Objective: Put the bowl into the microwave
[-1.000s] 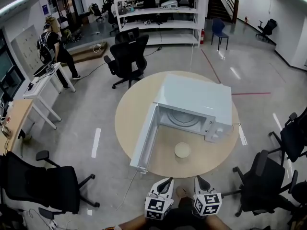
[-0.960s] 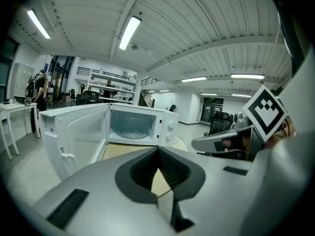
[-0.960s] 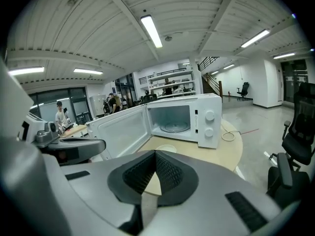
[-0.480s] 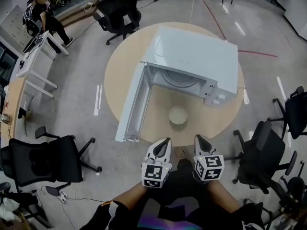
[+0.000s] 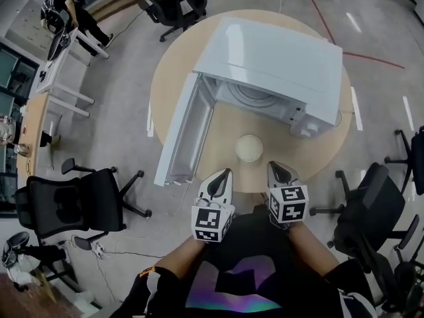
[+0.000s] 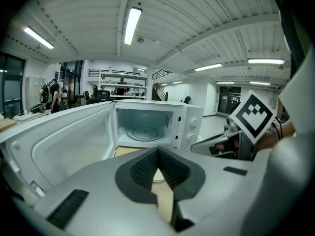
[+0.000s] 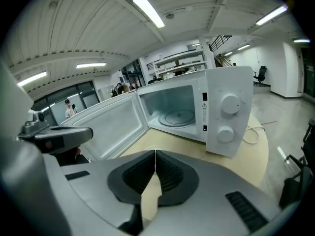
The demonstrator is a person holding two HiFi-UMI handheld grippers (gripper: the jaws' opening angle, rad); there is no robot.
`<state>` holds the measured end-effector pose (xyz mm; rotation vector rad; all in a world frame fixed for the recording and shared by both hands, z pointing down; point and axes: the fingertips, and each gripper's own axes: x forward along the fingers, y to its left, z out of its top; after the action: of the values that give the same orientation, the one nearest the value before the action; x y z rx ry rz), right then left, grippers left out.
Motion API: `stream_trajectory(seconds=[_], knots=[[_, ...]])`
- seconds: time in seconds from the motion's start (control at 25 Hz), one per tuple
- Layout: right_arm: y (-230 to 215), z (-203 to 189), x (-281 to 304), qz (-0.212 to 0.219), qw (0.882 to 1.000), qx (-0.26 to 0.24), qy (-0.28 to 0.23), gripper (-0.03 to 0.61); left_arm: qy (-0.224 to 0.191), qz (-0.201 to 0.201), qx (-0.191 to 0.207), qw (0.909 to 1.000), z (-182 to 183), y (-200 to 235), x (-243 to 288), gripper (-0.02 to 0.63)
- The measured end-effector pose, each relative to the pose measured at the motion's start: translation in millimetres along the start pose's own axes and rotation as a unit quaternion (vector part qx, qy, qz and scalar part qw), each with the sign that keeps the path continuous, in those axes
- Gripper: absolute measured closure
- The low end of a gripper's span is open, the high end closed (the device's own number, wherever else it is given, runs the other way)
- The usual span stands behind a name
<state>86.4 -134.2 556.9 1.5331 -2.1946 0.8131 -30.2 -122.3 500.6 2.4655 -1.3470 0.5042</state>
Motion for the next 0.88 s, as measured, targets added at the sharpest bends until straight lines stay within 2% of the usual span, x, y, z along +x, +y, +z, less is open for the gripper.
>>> stream_trajectory(seconds=[0.2, 0.52, 0.68, 0.88], knots=[[-13.1, -4.8, 21.9, 0.026, 0.999, -0.005, 0.029, 0.561, 0.018, 0.030, 0.021, 0.9992, -2.8, 0.3, 14.0, 0.568], [-19.1, -9.7, 46.4, 0.070, 0.997, 0.002, 0.044, 0.561, 0.029, 0.065, 0.014, 0.9974, -7.1, 0.4, 22.5, 0.568], [-21.5, -8.8, 58.6, 0.068, 0.997, 0.009, 0.045, 0.560, 0.029, 0.072, 0.008, 0.9969, -10.1, 5.7, 25.0, 0.568], [-31.0, -13.0, 79.6, 0.047, 0.997, 0.033, 0.056, 0.560, 0.028, 0.062, 0.005, 0.9977, -13.0, 18.8, 38.8, 0.568]])
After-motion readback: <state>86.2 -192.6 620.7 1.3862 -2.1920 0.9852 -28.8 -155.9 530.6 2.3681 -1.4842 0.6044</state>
